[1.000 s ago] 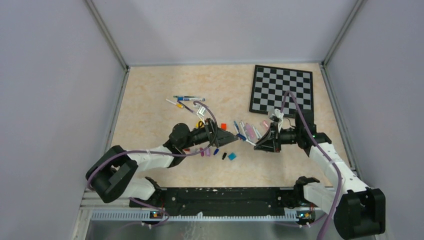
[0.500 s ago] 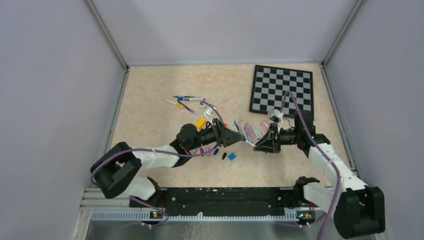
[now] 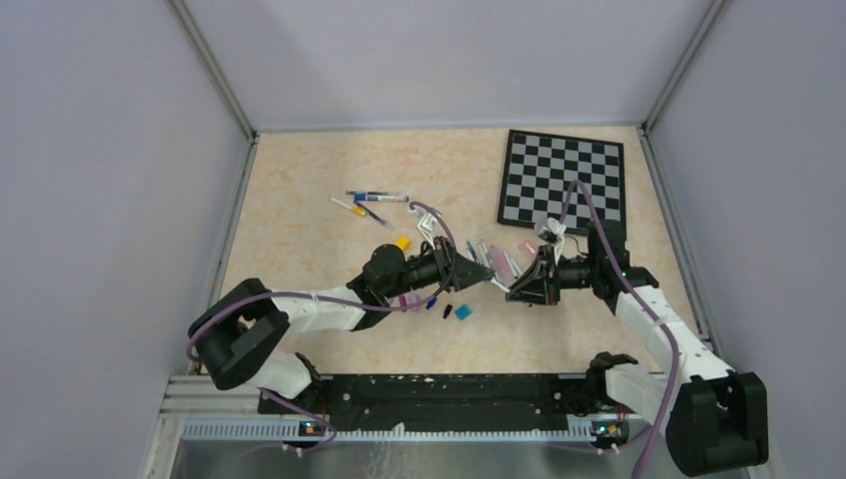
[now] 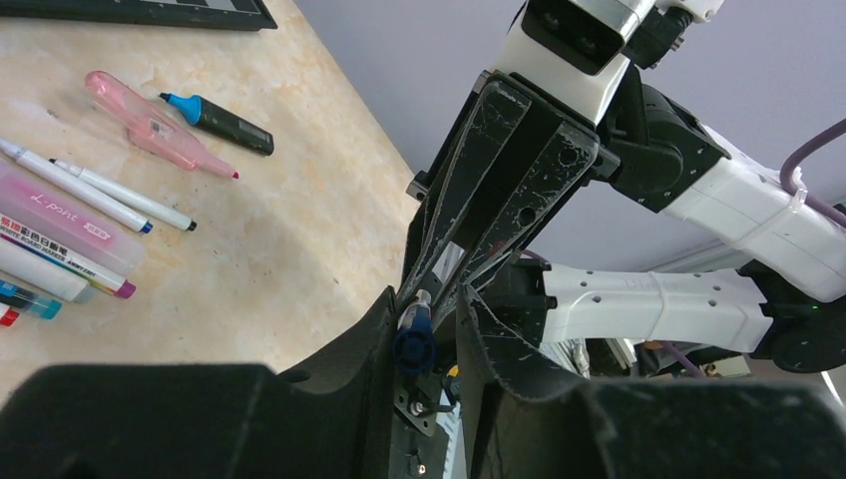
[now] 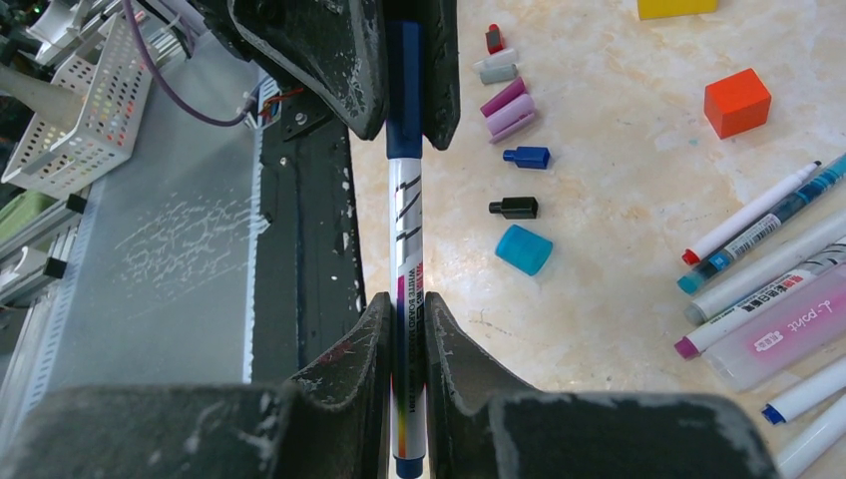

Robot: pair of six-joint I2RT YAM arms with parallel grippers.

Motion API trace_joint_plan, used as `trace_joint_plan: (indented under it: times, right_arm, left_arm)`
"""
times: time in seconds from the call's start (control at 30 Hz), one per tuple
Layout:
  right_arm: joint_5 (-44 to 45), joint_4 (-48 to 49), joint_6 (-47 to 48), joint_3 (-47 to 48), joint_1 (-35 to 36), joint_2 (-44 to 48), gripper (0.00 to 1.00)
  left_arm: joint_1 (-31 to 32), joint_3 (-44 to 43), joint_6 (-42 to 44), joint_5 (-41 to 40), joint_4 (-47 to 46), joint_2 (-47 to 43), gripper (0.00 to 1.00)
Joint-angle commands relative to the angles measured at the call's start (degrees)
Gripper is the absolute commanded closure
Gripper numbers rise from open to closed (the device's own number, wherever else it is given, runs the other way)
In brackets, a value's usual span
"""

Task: Open the pen caps
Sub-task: Open the pen cap from the pen, then place the pen at the center of the board.

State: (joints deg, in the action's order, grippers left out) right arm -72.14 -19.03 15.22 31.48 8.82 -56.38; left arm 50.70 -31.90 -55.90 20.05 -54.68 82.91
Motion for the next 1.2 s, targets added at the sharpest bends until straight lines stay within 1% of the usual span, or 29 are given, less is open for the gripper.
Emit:
trace_joint_plan:
  times: [0.0,0.1,0.17,0.23,0.33,0.4,0.53,0.63,0.77,0.87,1.0,1.17]
  right_arm:
    - [-0.03,2.69,-0.96,-0.37,-0.35,0.01,1.0]
    - [-0.22,2.74,-1.08,-0.45,-0.33,-0.04,1.0]
    - [-0.48,1.85,-0.08,-0.34,-0.33,-0.04,1.0]
    - [-0.2,0.31,1.8,-0.06,-0.32,-0.08,1.0]
    - [0.53,-1.91,4.75,0.42,-0.33,-0.3,1.0]
    - [0.87,-3.44,6.52,0.86,-0.37,-0.56,1.0]
    - [1.46,-4.94,8.26,1.42,-0.4,-0.79,1.0]
    - [2.95,-5.42,9.12,1.63,-0.6,-0.62,1.0]
    - [7.0,-5.95,11.43,2.25,-3.04,1.09,1.0]
    - [9.8,-8.21,14.52,2.79,-7.06,2.68,1.0]
    - [14.62,-8.66,16.05,3.17,-12.72,3.84,1.0]
    - [20.92,-8.61,17.34,3.77,-19.12,3.05,1.0]
  left_arm:
    - [0.89,-2.27,1.24,0.69,-1.41,-0.09,0.75]
    - [0.85,-2.21,2.17,-0.68,-0.43,-0.98,1.0]
    - [0.62,-2.24,3.1,-4.17,1.99,-2.89,1.0]
    - [-0.1,-1.89,3.73,-9.36,3.95,-5.72,1.0]
    - [-3.09,-0.8,3.01,-16.67,4.54,-10.95,1.0]
    - [-6.36,-0.94,1.47,-19.09,6.1,-13.93,1.0]
    - [-12.49,-1.49,-2.24,-19.48,6.85,-18.02,1.0]
    - [-15.13,-2.87,-2.09,-16.19,7.48,-18.83,1.0]
    - [-16.9,-3.91,0.23,-8.88,10.59,-18.99,1.0]
    - [-17.43,-2.44,1.86,-5.51,13.88,-20.14,1.0]
    - [-17.43,-0.3,3.68,-1.72,18.83,-21.9,1.0]
    - [-17.46,2.81,4.74,2.26,21.7,-23.67,1.0]
